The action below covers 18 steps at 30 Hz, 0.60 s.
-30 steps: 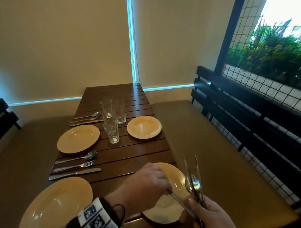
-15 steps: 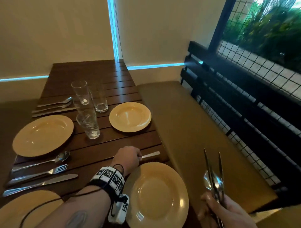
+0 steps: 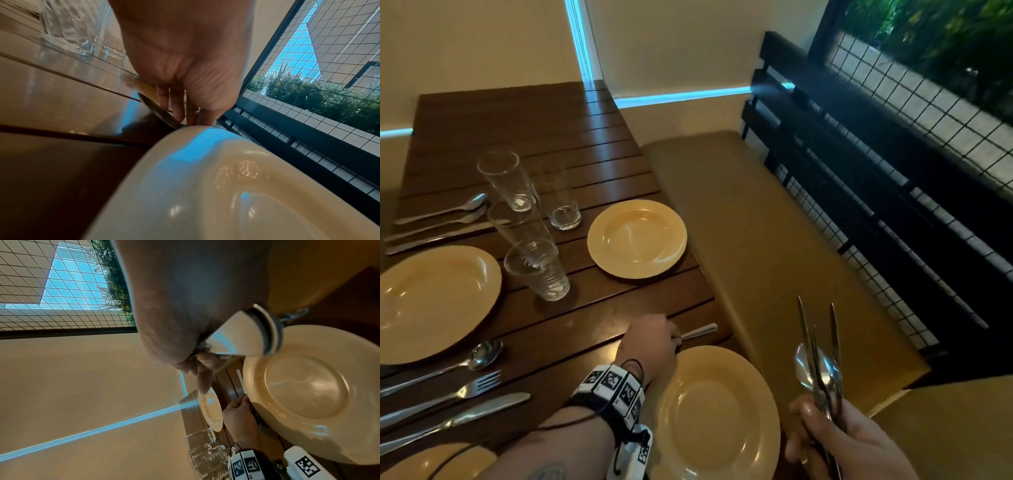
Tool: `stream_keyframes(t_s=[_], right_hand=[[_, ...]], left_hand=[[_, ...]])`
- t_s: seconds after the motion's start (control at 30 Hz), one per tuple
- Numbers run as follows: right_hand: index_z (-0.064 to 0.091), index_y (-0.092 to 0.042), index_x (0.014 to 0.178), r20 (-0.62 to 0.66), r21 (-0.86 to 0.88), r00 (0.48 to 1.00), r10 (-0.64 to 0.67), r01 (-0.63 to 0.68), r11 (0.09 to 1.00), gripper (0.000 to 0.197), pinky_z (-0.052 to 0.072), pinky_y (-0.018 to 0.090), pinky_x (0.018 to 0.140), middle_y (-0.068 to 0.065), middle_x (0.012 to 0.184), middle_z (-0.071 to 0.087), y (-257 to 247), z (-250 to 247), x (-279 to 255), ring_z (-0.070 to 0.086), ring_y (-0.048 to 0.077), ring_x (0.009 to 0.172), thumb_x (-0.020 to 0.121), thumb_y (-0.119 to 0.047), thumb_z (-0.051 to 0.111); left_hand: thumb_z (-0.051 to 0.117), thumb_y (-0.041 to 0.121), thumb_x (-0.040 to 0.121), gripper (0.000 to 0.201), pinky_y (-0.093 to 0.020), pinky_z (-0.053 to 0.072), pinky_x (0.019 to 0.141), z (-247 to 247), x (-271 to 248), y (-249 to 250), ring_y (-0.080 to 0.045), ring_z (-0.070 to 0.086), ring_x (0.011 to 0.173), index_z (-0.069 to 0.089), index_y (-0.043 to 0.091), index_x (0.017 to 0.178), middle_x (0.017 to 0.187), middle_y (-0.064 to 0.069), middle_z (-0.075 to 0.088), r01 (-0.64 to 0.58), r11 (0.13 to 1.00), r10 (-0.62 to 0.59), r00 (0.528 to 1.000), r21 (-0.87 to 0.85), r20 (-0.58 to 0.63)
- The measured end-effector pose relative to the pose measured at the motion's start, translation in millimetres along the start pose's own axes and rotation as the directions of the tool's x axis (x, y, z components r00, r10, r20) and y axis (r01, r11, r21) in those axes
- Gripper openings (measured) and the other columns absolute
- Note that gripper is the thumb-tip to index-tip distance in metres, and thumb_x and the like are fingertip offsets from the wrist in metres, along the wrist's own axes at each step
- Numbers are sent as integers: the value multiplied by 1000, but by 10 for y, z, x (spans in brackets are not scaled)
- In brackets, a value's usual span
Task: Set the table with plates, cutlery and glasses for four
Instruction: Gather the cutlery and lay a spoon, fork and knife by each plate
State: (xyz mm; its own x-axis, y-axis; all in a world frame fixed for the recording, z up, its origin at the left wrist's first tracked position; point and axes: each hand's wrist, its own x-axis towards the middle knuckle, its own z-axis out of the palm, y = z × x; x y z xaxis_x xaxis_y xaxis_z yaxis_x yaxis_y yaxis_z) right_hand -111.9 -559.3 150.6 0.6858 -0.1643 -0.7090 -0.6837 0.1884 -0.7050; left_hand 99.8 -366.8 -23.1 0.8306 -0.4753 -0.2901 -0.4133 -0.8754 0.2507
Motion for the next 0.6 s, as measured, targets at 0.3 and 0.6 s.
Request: stream_keyframes(t_s=[0.3,0.6], right_hand=[[58,4,112,56,134,997,-45,37,990,49,38,26,36,31,80,68,-139,101,4,43,21,36,78,-30,70],[57,6,109,139,210,986,-96,65,975,40,32,25,33,35,78,65,-330,185,251,43,22,29,83,-24,61]], left_hand=[[53,40,101,29,-31,43,78,-34,-28,41,-18,61,100,79,28,108,99,5,63,-31,999,31,1000,7,4],[61,44,98,26,-25,43,85,-477,-298,50,-7,57,104,74,27,112,106,13,67,14,893,-144,956,-450,-255]])
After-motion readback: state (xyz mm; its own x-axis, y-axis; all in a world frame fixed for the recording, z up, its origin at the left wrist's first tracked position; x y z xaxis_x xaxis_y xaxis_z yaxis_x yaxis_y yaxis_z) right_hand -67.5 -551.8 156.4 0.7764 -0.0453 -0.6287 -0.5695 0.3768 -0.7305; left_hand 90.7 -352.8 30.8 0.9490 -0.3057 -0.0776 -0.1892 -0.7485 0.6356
